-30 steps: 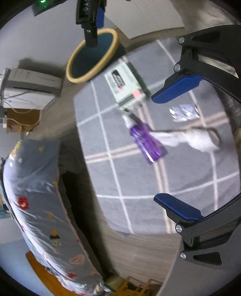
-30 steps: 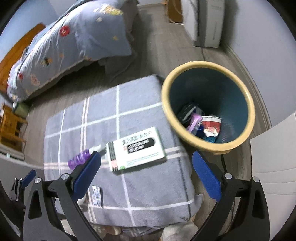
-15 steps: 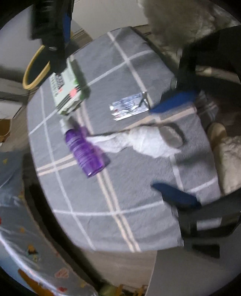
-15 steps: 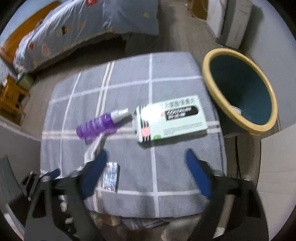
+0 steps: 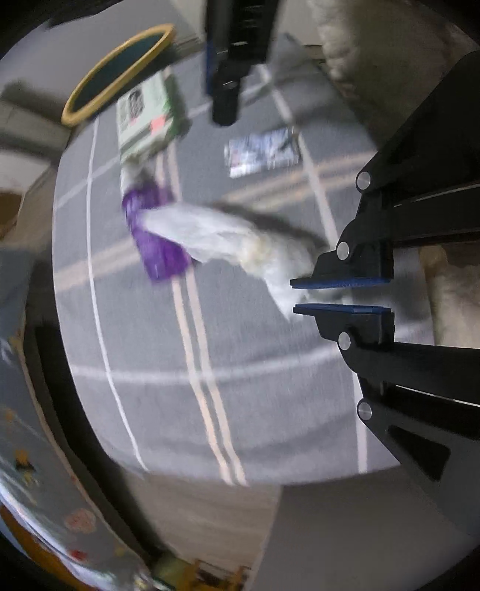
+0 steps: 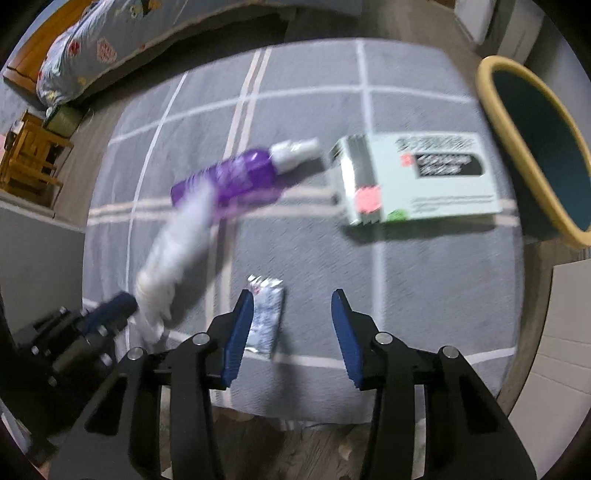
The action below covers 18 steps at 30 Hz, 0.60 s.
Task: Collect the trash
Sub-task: 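Grasp the silver blister pack with the right tool while the left tool grasps the white tissue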
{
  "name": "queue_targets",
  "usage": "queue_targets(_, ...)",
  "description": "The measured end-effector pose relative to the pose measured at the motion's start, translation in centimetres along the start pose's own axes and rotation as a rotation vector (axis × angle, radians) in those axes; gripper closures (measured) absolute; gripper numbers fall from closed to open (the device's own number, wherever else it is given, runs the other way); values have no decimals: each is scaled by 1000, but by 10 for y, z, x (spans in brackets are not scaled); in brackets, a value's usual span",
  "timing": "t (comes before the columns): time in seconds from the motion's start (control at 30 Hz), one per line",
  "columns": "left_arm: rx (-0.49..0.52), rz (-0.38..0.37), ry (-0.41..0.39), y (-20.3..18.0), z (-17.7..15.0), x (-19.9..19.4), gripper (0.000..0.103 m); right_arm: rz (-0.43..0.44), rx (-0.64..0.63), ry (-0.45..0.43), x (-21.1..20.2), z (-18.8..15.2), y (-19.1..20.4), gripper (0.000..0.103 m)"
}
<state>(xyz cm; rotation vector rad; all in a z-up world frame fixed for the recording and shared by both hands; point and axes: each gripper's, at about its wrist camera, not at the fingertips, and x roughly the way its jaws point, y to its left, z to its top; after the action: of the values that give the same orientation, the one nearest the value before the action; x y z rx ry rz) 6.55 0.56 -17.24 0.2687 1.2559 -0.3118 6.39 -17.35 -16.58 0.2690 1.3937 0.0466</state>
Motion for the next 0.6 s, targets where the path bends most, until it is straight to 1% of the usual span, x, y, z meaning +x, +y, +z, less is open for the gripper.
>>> queue_targets(0.1, -44, -6, 16, 14, -2, 2, 94, -11, -29, 32, 11, -1, 11, 59)
queue_targets(0.27, -55, -23, -17, 21, -3, -6, 94, -21, -43, 70, 28, -2, 20, 59)
queue_targets(0.37, -56, -35, -25, 22, -4, -9, 94, -58, -89, 66, 32, -2, 28, 60)
queue_targets(0.4, -56, -38, -26, 20, -2, -8, 94, -80, -112, 67, 33, -2, 30, 62)
queue_targets(0.43, -55, -41, -28, 19, -1, -8, 94, -97, -126, 65, 34, -2, 32, 73)
queue_targets(0.47, -54, -46, -31, 19, 0, -9, 94, -102, -129, 65, 34, -3, 33, 81)
queue_targets(0.5, -53, -53, -35, 18, 1, -9, 93, -98, -118, 65, 33, -2, 31, 81)
queue_targets(0.57, -44, -70, -51, 12, 5, -10, 85, -96, -114, 60, 28, -1, 28, 81)
queue_targets(0.6, -35, -75, -58, 9, 6, -11, 83, -91, -111, 54, 24, 0, 25, 81)
